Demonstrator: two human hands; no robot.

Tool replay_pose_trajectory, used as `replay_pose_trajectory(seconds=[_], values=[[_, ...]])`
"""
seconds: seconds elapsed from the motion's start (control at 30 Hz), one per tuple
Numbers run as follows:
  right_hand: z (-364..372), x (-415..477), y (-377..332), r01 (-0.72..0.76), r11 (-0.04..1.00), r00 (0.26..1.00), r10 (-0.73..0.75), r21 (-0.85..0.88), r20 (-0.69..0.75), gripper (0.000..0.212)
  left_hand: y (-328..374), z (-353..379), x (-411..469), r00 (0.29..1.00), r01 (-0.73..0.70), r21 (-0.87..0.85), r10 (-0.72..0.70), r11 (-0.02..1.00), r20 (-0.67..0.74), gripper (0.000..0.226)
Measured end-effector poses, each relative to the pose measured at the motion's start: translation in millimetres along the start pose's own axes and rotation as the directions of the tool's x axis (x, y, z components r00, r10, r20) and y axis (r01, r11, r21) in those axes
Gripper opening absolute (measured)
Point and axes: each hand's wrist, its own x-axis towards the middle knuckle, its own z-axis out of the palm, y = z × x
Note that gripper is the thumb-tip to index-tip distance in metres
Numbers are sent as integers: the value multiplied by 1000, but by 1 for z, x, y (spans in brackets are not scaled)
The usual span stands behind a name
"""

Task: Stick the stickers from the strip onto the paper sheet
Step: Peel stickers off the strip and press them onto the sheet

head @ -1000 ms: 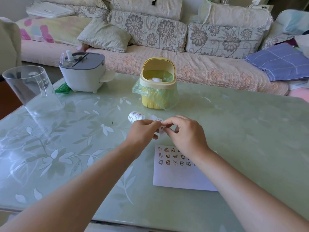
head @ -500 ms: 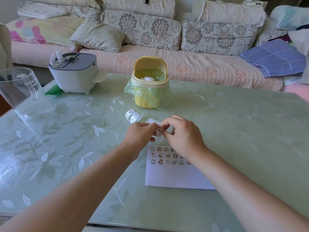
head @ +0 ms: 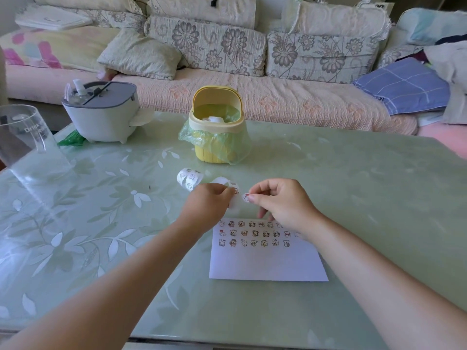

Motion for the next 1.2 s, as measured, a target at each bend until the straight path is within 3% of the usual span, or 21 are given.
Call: replay_pose_trajectory(seconds=[0.07,0.13,0.17,0.27,0.4,0.7,0.83,1.2], values=[[-8,-3,4,-42,998,999,42,45,-4,6,2,0,-2,998,-61,260,62,964,3,38],[-17,-5,9,-76,995,997,76,65,-2,12,5,2,-6,981,-142,537,189,832,-33,39],[-20,-7,12,-96,994,995,96,61,6,18,6,4,-9,962,-182,592,266,785,-56,39],[-30,-14,19,-155,988,988,155,14,14,25,12,10,-14,893,-301,565,435,769,-117,32],[-44,-21,30,-209,975,978,210,-73,3,9,17,20,-17,835,-397,620,547,676,-62,41],[-71,-40,53,-277,929,953,298,-244,51,5,6,61,-31,687,-727,298,641,619,342,26],[-74,-43,59,-275,924,955,295,-266,36,3,2,71,-33,691,-718,305,593,625,413,34],[-68,-34,65,-221,905,969,245,-365,19,6,3,72,-35,691,-720,340,579,605,433,32]])
